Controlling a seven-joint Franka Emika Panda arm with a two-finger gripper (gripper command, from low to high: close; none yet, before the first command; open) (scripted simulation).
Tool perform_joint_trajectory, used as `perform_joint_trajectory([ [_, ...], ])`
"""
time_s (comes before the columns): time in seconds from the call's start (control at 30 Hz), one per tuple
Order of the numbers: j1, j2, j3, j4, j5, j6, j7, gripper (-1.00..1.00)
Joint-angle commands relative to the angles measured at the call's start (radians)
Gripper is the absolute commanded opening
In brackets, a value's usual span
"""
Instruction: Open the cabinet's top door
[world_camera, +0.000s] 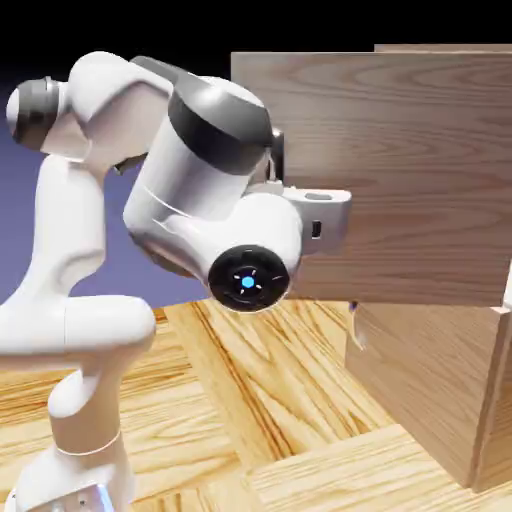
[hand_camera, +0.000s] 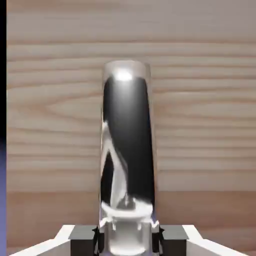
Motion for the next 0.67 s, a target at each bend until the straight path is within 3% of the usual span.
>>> perform_joint_trajectory([
  [0.0,-0.004,-0.036,0.006,0.03,-0.027,-0.004,-0.014,-1.0],
  [0.63,0.058,-0.703,0.115,0.656,-0.382,-0.073,-0.015,-1.0],
])
